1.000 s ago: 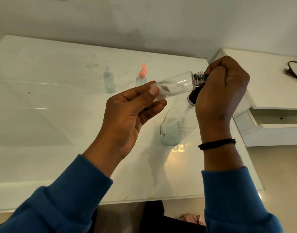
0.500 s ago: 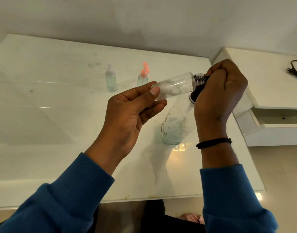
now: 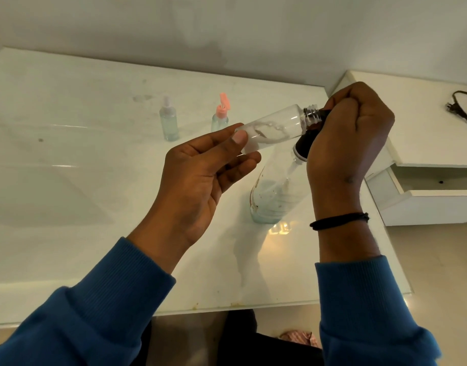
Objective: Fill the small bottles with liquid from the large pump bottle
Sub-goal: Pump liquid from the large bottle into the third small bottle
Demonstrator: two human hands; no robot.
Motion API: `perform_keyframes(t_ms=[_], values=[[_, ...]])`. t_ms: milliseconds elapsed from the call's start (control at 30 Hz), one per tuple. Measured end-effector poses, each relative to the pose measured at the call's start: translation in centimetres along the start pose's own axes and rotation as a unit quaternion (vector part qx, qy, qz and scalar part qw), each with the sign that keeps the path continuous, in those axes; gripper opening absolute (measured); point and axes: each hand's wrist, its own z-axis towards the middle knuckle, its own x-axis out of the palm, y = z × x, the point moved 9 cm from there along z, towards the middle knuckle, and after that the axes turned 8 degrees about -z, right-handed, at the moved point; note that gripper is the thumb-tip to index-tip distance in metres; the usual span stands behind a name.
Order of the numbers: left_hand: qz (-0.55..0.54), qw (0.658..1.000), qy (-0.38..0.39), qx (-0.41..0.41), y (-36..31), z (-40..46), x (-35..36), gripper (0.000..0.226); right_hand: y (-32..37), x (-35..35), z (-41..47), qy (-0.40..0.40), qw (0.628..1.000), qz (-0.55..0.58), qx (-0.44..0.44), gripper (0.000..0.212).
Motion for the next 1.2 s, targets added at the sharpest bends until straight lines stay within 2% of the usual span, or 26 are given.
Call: perform_keyframes(t_ms=[267,800,1200], values=[[-0.002,1.0,-0.001,0.005,-0.28,-0.04,-0.07,0.045,-0.17,0.12,-0.12,0.003,1.0,-0.031,-0.005,0.024],[-0.007,1.0,-0.008,0.005,-0.17,0.0,-0.33,0.044,-0.81,0.7,-0.43,0.016,1.0,-0.014,0.015,0.025],[-0.011,1.0,-0.006,0.003,-0.21,0.01,-0.19,0.044,-0.17,0.25,-0.28,0.005,0.999,-0.032,-0.01,0.024]])
